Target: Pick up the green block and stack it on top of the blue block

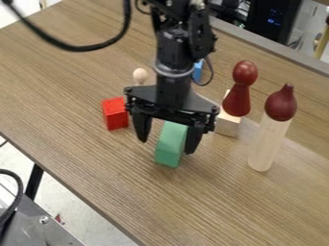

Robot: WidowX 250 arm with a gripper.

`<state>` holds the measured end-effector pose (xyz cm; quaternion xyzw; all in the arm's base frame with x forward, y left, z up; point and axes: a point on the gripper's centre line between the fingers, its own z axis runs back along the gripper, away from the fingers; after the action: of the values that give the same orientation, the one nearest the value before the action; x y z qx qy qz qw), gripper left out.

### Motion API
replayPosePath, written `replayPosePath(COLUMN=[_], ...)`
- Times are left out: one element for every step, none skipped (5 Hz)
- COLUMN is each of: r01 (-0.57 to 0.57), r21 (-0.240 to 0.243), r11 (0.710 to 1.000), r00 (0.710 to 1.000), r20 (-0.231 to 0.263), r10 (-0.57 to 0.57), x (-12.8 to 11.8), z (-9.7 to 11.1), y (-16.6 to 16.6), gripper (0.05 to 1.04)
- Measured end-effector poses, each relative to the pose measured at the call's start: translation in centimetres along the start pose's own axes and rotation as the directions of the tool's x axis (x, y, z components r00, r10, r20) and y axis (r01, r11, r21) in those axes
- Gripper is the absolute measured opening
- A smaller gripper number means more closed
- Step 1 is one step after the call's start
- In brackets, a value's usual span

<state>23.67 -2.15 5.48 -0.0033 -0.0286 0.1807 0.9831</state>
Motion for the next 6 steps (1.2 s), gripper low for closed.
replayPosePath(r01=[0.027,0.041,0.050,0.036,0.034,0.030], r21=[0.023,0.023,0.032,0.036,0.023,0.001], r11=[0.999,0.999,0.998,0.999,0.999,1.000], r00=[1.000,0.999,0.998,0.999,0.999,0.999], r20=[-0.005,-0.012,-0.035,-0.030,-0.021,-0.012], r10=[-0.027,-0.041,-0.049,-0.035,-0.034,-0.030], x=[1.0,1.6,2.0,2.8,3.7,5.0], z=[-0.7,-1.4,-2.3,-2.2,-1.7,-0.9], y=[-0.1,-0.1,0.1,0.3,0.5,0.3], gripper=[0.997,0.997,0.961,0.676,0.561,0.560])
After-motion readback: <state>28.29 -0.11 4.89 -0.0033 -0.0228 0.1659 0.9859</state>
